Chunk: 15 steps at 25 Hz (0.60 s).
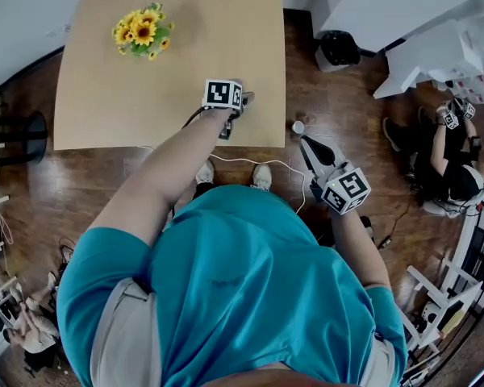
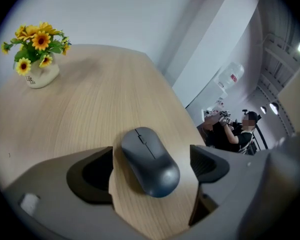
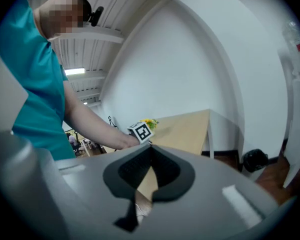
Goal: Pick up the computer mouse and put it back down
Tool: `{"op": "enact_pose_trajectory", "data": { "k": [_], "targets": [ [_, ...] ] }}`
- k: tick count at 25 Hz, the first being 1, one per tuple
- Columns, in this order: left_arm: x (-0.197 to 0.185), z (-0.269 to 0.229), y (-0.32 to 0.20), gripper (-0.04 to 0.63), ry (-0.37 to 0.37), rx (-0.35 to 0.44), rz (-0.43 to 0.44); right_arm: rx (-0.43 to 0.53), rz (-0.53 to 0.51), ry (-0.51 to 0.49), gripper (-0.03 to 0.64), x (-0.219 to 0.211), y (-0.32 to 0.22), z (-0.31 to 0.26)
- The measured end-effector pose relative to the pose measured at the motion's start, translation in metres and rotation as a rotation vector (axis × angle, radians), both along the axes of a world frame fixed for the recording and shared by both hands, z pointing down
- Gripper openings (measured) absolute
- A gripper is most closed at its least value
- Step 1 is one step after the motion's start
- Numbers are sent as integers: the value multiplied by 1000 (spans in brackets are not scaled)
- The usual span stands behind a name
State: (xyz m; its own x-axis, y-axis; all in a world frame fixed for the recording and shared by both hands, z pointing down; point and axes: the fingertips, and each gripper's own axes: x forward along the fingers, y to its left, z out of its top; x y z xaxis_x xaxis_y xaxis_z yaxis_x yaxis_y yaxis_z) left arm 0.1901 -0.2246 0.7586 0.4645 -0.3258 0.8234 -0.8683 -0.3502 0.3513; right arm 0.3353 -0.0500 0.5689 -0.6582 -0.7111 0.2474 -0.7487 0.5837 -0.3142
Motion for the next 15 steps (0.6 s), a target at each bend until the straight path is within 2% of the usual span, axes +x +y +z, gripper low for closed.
{"op": "enact_pose_trajectory", "data": {
  "k": [4, 9, 11, 13, 15],
  "targets": [
    [0, 10, 0, 471, -80, -13, 18, -7, 25, 2, 2, 12, 4, 2],
    [-9, 19, -4, 456, -242, 4, 35, -11, 56, -3, 2, 22, 9, 3],
    [-6, 24, -5, 440, -234, -9, 40, -18, 58, -5, 2, 24, 12, 4],
    [-3, 29, -8, 362, -201, -24, 53, -22, 60, -6, 2, 26, 14, 5],
    [-13, 22, -7, 338, -202, -44, 63, -22, 61, -6, 2, 27, 15, 5]
  ]
}}
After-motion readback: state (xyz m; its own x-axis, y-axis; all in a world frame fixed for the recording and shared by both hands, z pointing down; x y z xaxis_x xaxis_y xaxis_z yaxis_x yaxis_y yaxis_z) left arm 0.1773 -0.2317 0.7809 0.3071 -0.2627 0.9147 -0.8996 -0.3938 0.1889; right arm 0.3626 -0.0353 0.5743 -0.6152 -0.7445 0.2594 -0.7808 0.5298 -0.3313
